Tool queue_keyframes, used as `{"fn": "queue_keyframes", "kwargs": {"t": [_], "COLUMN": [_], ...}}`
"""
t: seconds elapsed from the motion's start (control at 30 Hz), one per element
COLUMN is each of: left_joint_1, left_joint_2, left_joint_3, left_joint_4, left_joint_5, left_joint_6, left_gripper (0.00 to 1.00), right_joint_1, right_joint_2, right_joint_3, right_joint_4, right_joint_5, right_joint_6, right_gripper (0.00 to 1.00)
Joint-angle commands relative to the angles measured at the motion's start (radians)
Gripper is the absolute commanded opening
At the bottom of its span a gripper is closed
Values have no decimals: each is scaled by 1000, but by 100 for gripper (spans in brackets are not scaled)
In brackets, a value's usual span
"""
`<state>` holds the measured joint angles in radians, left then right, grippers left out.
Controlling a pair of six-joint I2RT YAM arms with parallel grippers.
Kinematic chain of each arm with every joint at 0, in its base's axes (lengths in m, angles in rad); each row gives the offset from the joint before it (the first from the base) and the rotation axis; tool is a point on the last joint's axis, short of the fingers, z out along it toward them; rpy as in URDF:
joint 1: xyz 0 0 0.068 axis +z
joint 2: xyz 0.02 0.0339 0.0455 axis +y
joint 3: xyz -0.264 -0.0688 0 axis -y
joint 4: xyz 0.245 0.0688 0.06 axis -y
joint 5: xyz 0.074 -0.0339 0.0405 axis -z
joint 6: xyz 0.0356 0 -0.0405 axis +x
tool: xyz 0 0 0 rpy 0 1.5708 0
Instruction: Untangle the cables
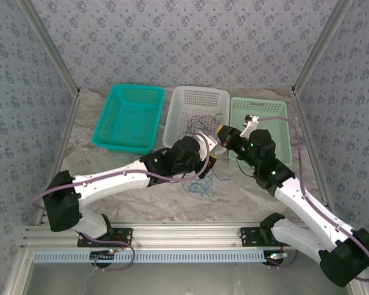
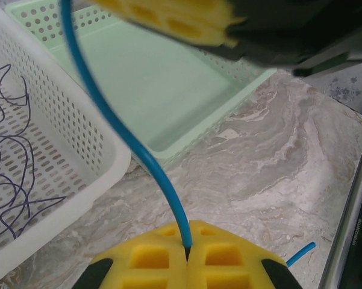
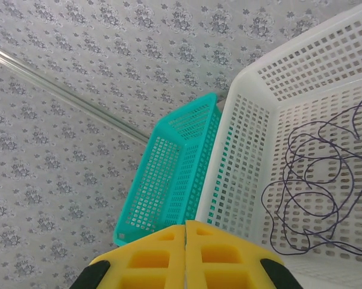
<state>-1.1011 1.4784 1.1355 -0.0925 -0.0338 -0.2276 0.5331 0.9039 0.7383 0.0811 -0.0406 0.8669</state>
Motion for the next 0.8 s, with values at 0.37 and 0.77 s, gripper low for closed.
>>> {"fn": "queue_keyframes", "kwargs": {"t": [0.37,0.77], "left_joint_1": [10,-40], "left_joint_2": [-71,-74], "left_joint_3": [-84,-265], "left_joint_4": [62,504], "left_joint_5": [-134,-106], "left_joint_6": [-48,-304], "left_gripper": [63,72], "right_joint_1": [-108,-102], "right_joint_2": [-154,-145], "right_joint_3": [98,54], "right_joint_4": [-211,-134], "right_joint_5": [21,90], "right_joint_6": [-96,-81], "right_gripper": [0,0]}}
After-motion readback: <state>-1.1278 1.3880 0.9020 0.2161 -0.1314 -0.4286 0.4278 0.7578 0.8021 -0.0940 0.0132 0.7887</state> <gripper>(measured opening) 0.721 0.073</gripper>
